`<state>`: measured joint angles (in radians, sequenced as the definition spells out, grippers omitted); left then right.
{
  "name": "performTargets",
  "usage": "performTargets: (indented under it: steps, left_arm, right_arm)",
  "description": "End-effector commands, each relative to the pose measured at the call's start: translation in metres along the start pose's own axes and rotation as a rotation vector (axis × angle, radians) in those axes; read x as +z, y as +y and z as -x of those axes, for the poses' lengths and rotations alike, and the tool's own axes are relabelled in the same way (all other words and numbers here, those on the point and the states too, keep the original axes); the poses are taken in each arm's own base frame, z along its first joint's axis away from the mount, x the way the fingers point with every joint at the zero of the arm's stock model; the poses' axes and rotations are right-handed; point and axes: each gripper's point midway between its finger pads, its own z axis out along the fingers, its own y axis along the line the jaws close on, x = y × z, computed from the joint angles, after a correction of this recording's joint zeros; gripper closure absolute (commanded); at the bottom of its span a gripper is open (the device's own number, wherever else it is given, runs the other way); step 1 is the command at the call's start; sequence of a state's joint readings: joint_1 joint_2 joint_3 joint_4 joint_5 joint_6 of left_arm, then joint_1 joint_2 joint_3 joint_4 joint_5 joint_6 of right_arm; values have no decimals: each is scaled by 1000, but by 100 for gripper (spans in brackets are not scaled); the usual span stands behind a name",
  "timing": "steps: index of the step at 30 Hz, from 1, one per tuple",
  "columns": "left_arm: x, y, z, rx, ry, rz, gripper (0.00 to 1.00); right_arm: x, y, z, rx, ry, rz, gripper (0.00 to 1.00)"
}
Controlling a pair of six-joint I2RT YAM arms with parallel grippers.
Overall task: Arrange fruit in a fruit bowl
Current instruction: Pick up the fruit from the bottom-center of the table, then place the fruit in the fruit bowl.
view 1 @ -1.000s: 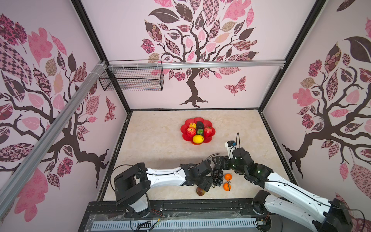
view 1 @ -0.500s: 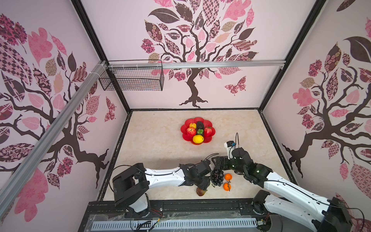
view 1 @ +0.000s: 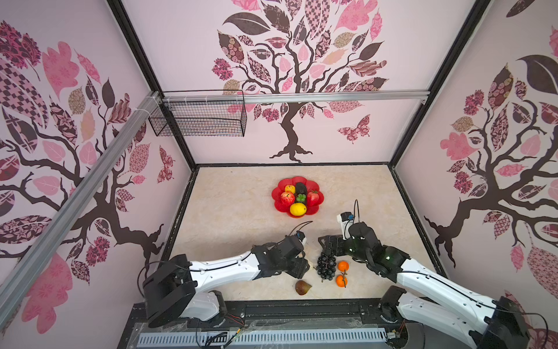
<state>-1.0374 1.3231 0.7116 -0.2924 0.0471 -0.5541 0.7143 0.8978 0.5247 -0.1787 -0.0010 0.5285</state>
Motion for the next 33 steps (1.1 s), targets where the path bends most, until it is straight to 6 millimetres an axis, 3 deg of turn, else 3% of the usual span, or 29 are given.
performTargets:
  steps: [1, 7, 14, 23, 33]
  left_arm:
    - [-17, 2, 18, -78, -83, -107, 41]
    - [-46, 18, 56, -242, -211, -266, 42]
    - [-63, 22, 73, -272, -267, -344, 42]
    - [-74, 2, 65, -232, -251, -466, 42]
    - [-71, 6, 56, -234, -246, -453, 42]
  right_arm:
    - [-8, 22, 13, -57, -9, 78, 3]
    - [-12, 57, 11, -156, 10, 210, 6]
    - [-10, 102, -5, -273, 69, 378, 11]
    - [-5, 111, -3, -343, 66, 408, 14]
    - [-5, 101, 1, -378, 55, 342, 33]
